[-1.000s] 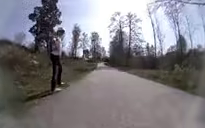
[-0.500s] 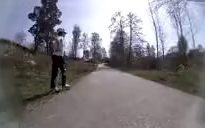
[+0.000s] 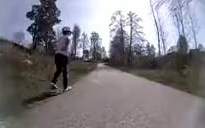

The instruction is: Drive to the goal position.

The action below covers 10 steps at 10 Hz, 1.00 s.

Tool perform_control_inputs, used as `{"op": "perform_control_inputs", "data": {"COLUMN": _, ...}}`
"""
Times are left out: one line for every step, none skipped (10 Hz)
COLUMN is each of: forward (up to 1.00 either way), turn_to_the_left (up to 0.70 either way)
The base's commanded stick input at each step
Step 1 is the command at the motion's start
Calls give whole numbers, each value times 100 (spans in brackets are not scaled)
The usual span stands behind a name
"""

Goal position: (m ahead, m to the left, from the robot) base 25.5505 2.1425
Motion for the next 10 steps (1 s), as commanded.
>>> {"op": "perform_control_inputs", "data": {"forward": 100, "turn_to_the_left": 0}}
{"op": "perform_control_inputs", "data": {"forward": 100, "turn_to_the_left": 0}}
{"op": "perform_control_inputs", "data": {"forward": 100, "turn_to_the_left": 0}}
{"op": "perform_control_inputs", "data": {"forward": 100, "turn_to_the_left": 0}}
{"op": "perform_control_inputs", "data": {"forward": 100, "turn_to_the_left": 0}}
{"op": "perform_control_inputs", "data": {"forward": 100, "turn_to_the_left": 0}}
{"op": "perform_control_inputs", "data": {"forward": 100, "turn_to_the_left": -4}}
{"op": "perform_control_inputs", "data": {"forward": 100, "turn_to_the_left": -40}}
{"op": "perform_control_inputs", "data": {"forward": 100, "turn_to_the_left": -40}}
{"op": "perform_control_inputs", "data": {"forward": 100, "turn_to_the_left": -40}}
